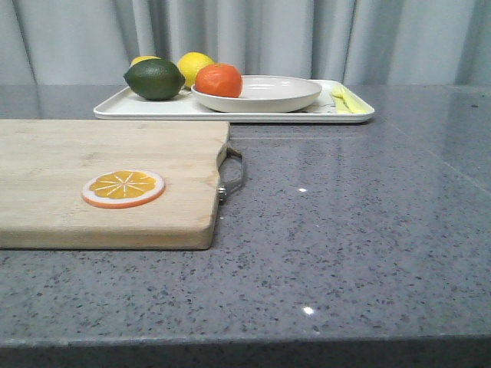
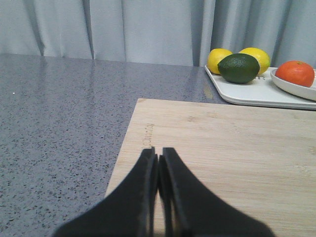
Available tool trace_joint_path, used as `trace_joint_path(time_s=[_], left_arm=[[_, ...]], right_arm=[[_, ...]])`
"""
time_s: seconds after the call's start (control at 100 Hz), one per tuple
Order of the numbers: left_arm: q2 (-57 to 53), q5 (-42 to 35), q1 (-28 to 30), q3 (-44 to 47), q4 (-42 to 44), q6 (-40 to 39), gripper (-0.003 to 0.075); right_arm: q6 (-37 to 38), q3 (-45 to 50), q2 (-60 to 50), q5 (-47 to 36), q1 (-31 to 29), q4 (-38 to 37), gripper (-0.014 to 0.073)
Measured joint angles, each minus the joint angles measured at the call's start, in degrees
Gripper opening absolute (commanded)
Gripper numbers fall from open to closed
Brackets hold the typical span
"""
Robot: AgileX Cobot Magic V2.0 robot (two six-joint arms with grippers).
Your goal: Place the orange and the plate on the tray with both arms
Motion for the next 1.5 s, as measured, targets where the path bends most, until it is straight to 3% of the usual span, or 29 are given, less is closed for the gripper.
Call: trace_joint_path(time_s=[1.03, 1.33, 1.5], left_arm=[[0.0, 0.1, 0.0, 0.0, -0.1, 0.0, -0.0019], [0.0, 0.1, 0.0, 0.0, -0.1, 0.0, -0.0019], [0.0, 0.1, 0.0, 0.0, -0.1, 0.0, -0.0019]], right_arm=[[0.0, 0.3, 0.0, -0.3, 0.0, 0.0, -0.0017], [0.0, 6.9, -3.2, -12.2, -2.7, -1.6, -0.0017], [3.9, 12.5, -7.4, -21.6, -5.4, -10.4, -0.0017]])
